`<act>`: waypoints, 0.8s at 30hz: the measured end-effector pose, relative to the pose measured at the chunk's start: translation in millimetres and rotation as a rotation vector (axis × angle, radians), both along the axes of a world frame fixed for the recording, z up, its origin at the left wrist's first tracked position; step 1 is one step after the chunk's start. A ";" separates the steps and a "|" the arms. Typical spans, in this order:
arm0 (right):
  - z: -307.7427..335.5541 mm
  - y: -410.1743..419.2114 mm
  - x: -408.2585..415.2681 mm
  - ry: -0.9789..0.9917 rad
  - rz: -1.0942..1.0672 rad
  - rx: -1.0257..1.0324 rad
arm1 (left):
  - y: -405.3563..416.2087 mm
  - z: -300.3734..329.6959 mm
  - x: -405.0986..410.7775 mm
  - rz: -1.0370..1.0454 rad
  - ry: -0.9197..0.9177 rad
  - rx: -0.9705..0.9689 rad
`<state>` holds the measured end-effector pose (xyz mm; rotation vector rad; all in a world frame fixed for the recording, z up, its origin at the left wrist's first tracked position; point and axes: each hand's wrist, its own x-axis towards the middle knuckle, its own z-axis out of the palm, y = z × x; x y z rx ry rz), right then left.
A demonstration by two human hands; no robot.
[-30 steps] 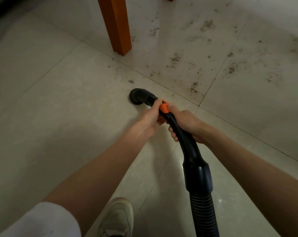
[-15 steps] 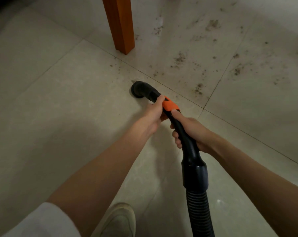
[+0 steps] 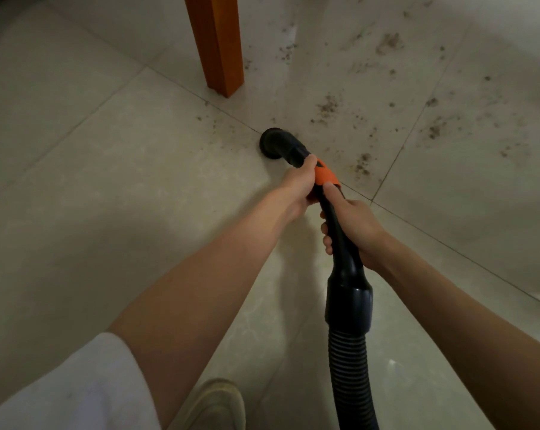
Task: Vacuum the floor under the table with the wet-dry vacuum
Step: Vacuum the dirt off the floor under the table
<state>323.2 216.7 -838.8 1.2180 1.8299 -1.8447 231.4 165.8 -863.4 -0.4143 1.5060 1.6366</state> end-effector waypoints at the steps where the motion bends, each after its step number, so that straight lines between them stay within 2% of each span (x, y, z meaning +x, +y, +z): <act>1: 0.0 0.0 0.2 -0.002 0.001 0.015 | 1.3 -0.6 0.0 -0.008 0.005 -0.005; 8: -1.4 -5.9 -0.6 -0.016 0.039 0.055 | -7.7 -8.8 -2.1 -0.026 0.014 0.028; 24: 0.8 -37.0 -18.0 -0.024 0.175 0.049 | -53.2 -22.0 -11.1 0.008 0.094 -0.037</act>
